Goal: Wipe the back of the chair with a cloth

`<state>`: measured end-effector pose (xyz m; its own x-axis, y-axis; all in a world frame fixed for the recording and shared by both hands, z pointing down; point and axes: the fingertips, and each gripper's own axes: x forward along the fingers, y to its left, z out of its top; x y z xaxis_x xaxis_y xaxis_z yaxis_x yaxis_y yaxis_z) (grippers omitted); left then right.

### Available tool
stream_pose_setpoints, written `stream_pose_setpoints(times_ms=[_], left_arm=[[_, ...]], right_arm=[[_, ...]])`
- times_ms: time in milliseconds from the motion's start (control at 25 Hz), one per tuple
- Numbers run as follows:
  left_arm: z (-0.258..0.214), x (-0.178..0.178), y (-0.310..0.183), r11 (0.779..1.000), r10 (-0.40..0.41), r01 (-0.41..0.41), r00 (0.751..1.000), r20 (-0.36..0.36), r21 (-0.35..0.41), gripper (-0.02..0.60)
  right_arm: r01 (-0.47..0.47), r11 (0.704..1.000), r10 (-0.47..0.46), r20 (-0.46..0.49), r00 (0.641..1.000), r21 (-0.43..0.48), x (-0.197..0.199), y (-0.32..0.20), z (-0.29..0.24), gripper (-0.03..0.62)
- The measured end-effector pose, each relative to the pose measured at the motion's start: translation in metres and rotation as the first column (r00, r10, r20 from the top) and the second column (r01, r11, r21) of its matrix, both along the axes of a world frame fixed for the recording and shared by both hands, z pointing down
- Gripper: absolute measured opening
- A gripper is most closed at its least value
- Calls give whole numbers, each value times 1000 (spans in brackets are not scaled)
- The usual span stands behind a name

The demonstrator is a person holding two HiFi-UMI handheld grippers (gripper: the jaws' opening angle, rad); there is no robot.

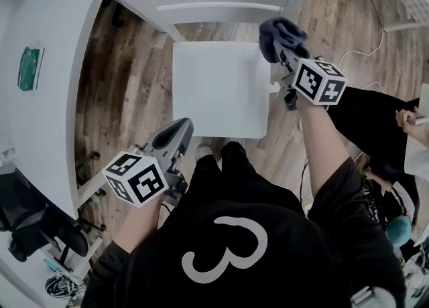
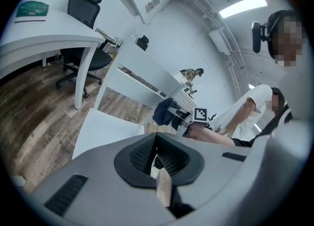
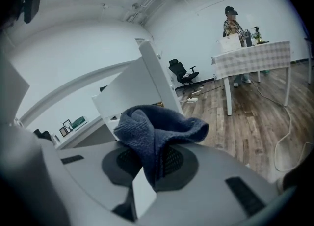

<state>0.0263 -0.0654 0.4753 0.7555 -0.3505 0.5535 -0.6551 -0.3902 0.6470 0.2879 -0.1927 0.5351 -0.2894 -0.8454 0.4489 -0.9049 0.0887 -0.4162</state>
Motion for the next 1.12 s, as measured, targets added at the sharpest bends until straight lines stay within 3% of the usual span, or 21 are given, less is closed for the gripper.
stream_pose_setpoints(times_ms=[240,560,800,1120], left_arm=[[-22,16,7,989,115,-114,993,-7,94,14],[-74,9,58,963,200,-176,974,-105,203,14],[-135,-37,120,921,268,-216,955,-126,323,14],[-199,-130,198,878,280,-180,945,-171,445,14]], right_arm=[[38,999,-41,105,994,28,-16,78,-35,52],[186,970,-205,116,972,156,-103,188,-121,52],[238,941,-276,137,951,242,-179,266,-196,52],[241,901,-300,118,947,362,-281,355,-260,52]])
